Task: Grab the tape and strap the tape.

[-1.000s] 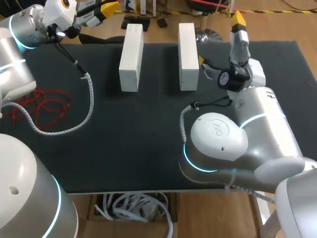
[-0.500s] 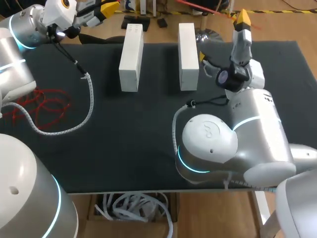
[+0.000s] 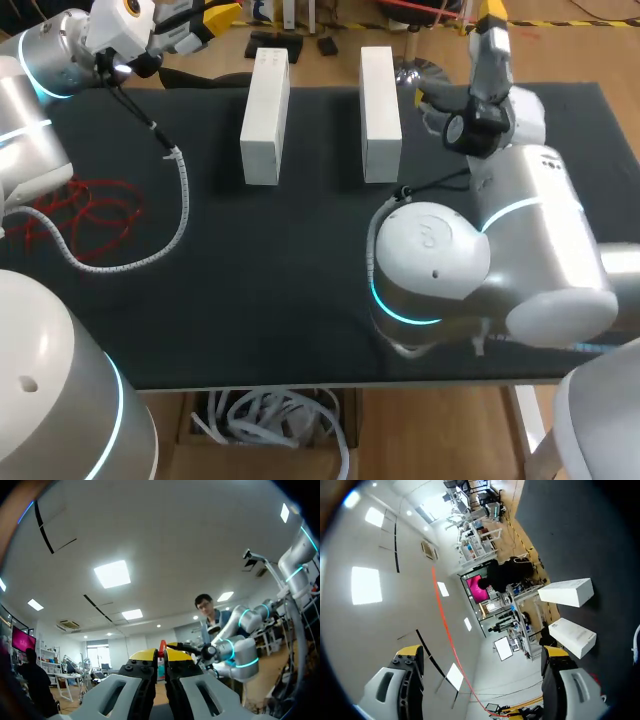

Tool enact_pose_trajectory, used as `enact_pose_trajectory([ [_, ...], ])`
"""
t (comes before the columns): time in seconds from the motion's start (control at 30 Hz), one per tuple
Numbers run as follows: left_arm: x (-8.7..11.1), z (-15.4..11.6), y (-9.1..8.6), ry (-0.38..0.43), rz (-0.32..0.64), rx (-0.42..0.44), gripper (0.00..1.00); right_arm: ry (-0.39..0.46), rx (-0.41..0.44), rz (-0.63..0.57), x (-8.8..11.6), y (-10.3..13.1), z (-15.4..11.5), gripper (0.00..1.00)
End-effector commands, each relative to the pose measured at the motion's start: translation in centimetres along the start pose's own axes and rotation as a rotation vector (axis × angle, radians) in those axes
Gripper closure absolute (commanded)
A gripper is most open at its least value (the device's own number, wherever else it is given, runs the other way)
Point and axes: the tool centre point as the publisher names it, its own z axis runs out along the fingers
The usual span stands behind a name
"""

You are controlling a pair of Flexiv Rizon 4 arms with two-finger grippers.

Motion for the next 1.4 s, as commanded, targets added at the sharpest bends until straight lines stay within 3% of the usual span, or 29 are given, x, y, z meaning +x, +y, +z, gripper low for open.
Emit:
enact_pose_trajectory([
  [0.03,0.0,-0.1,0.1,0.003,0.001,0.002,1.0,-0.063,0.026,-0.023,2.0,1.3,0.9,0.0],
  [1.2,0.0,-0.1,0.1,0.003,0.001,0.002,1.0,-0.042,0.014,-0.022,3.5,1.8,1.6,0.0],
  [1.27,0.0,-0.1,0.1,0.003,0.001,0.002,1.0,-0.037,0.01,-0.025,3.6,1.9,1.5,0.11],
  [1.37,0.0,-0.1,0.1,0.003,0.001,0.002,1.0,-0.027,0.008,-0.026,3.7,1.8,1.3,0.19],
  [1.4,0.0,-0.1,0.1,0.003,0.001,0.002,1.0,-0.025,0.008,-0.026,3.7,1.8,1.2,0.27],
])
